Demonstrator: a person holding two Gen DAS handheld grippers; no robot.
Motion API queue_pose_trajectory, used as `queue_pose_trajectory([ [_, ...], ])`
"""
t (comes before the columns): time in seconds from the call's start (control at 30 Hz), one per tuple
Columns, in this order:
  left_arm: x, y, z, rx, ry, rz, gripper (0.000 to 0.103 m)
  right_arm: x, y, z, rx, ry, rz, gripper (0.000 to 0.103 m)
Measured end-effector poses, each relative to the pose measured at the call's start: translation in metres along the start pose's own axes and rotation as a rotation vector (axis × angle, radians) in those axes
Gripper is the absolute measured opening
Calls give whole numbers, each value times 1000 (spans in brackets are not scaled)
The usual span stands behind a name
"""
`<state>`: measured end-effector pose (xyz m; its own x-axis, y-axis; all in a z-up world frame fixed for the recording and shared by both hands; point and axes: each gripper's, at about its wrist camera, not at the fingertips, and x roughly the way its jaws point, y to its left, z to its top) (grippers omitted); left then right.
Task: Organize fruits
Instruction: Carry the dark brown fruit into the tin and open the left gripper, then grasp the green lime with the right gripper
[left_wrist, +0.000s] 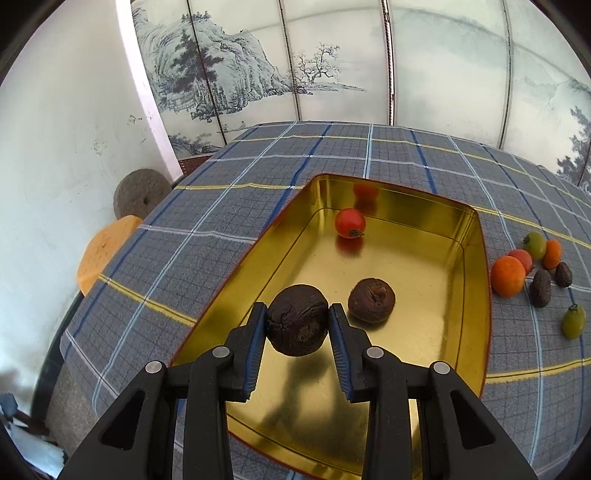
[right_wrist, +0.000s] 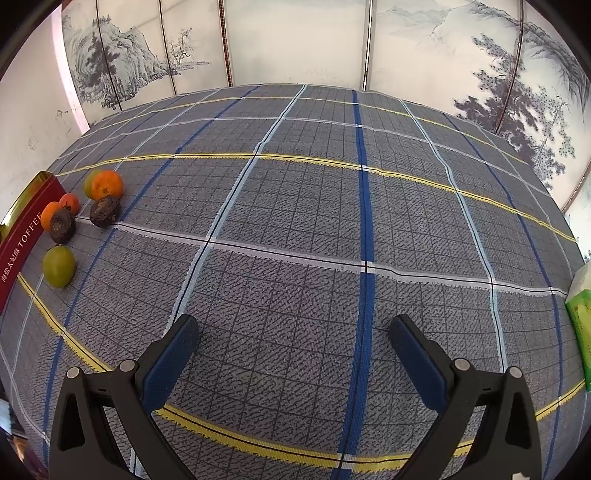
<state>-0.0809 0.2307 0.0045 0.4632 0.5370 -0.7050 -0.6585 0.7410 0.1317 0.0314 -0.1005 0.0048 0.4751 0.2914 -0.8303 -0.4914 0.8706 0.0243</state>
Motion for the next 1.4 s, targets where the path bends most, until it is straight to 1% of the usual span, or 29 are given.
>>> queue_pose_trajectory([
  [0.23,7,-6,6,53,-7,63,36,1,2,1,-4,4,-10,103],
  [0.33,8,-7,8,60,-2,83,36,1,3,1,-2,5,-12,103],
  [0.4,6,-7,8,59,-14,97,37,1,2,1,-2,5,-12,103],
  [0.43,4,-7,8,60,-22,102,37,1,2,1,-2,5,-12,103],
  [0.5,-1,-7,8,64,-39,114,42,1,3,1,-1,5,-13,103],
  [0.57,-9,-7,6,63,-49,119,43,1,3,1,-1,5,-14,103],
  [0.67,-24,-9,3,59,-62,102,45,0,2,1,1,5,-16,103],
  [0.8,-47,-16,-8,60,-82,85,51,-3,-1,1,12,-14,-9,103],
  [0.97,-80,-27,-25,56,-109,31,56,-26,-1,-6,20,-134,11,103],
  [1.0,-85,-28,-29,55,-113,23,56,-31,2,-9,27,-152,38,101],
  [1.07,-95,-30,-35,49,-118,4,58,-43,17,-15,28,-180,121,97],
  [1.2,-112,-29,-51,7,-102,-46,59,-60,67,-11,-68,-192,261,91],
  [1.27,-120,-31,-59,7,-100,-62,59,-61,94,-5,-128,-171,309,82],
  [1.3,-123,-32,-62,10,-101,-60,59,-59,106,-3,-157,-158,319,71],
  [1.33,-125,-33,-65,13,-100,-61,59,-57,118,-1,-181,-147,324,62],
  [1.4,-128,-35,-69,18,-94,-74,59,-49,135,4,-215,-122,326,60],
])
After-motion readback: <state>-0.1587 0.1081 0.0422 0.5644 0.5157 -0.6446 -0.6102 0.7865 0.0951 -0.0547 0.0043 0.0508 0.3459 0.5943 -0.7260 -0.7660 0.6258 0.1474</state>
